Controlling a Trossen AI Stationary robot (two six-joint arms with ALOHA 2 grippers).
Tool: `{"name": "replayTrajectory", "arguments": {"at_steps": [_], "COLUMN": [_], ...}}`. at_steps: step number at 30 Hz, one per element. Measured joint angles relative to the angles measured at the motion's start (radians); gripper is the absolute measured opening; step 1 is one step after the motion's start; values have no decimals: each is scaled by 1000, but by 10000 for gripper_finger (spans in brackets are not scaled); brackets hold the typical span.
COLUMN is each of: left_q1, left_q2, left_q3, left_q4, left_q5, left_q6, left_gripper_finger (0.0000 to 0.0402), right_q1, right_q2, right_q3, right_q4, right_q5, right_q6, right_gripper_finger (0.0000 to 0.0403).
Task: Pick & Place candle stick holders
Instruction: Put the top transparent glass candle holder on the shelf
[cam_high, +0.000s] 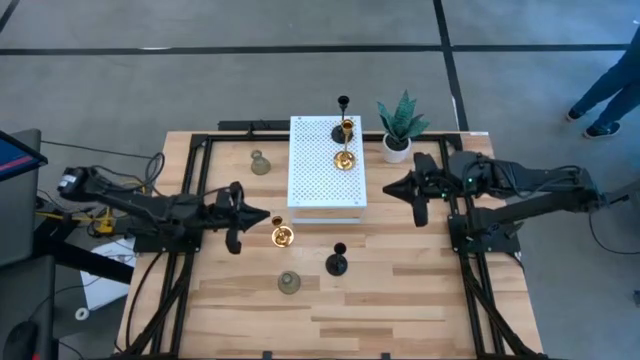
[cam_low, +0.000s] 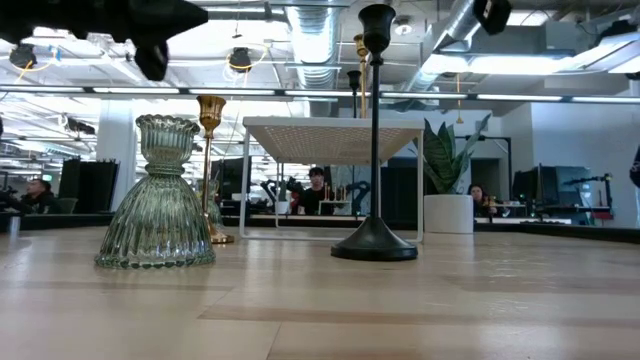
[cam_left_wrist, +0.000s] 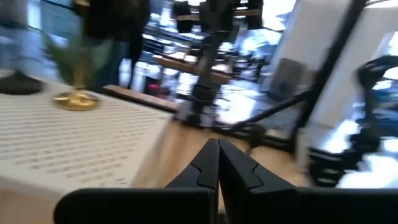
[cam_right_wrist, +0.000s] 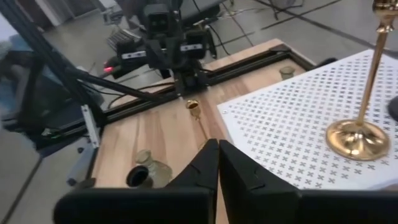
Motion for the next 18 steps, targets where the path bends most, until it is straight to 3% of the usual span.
{"name": "replayTrajectory", "arguments": {"at_steps": [8, 11, 14, 18], "left_q1": [-230, -297, -333, -338], "left_q2": [-6, -5, 1, 1], "left_q3": [0, 0, -13, -82], "left_q4": [-22, -22, -22, -23], "left_q5": [-654, -852, -942, -952], "left_q6": [178, 210, 228, 194], "left_gripper_finger": [3, 3, 3, 3], "right_q1": [121, 156, 176, 179], "right_q2": [-5, -5, -5, -5], "right_q3": [0, 0, 0, 0], "right_q4": [2, -2, -2, -12], "right_q5": [137, 195, 236, 257], "right_q6": [17, 18, 17, 11], "right_gripper_finger": [2, 1, 1, 1]}}
